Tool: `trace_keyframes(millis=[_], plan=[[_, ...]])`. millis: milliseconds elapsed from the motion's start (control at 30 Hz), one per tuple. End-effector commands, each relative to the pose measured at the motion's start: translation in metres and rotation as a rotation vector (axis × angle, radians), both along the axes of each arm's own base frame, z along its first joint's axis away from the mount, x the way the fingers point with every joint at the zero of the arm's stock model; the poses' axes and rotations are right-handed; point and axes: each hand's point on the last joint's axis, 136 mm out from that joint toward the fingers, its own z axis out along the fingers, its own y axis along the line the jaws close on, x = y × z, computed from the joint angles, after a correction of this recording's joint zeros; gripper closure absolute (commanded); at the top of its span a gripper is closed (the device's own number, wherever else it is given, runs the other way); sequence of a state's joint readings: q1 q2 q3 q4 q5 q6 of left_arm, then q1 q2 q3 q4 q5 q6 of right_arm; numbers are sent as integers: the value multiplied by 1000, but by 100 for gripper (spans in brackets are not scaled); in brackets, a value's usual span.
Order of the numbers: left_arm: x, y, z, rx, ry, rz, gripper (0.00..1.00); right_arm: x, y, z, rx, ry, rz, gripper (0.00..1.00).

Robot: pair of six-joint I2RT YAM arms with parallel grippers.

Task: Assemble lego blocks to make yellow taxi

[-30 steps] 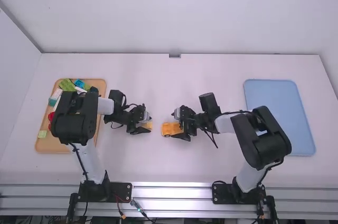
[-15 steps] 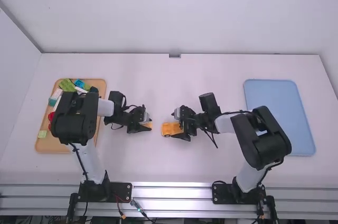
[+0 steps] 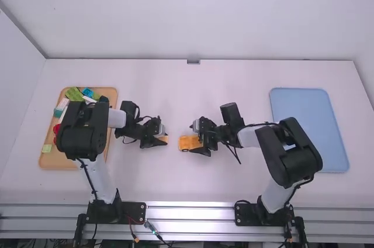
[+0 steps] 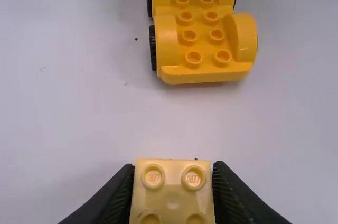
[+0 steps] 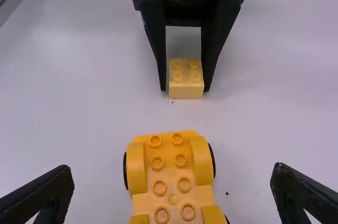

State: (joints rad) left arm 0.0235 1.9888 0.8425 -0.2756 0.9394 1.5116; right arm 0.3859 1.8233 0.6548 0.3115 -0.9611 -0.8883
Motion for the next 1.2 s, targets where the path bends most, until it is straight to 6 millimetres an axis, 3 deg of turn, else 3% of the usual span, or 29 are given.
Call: trace_keyframes(millis=[0,333,533,900,1167], plan=[[1,5,-6,37,10,6,67,-3,0,-1,1,13,4,1],[-2,5,-9,40,8,1,72,-3,0,-1,2,11,4,1],[7,5,-2,39,40,30,71,-1,-3,-2,-2,14,-8,1],[28,5,28,31,130,59,70,6,-16,-5,-13,42,-51,1],[25,-4,60,-54,104,31,73,2,-16,-7,-18,48,-44,1]])
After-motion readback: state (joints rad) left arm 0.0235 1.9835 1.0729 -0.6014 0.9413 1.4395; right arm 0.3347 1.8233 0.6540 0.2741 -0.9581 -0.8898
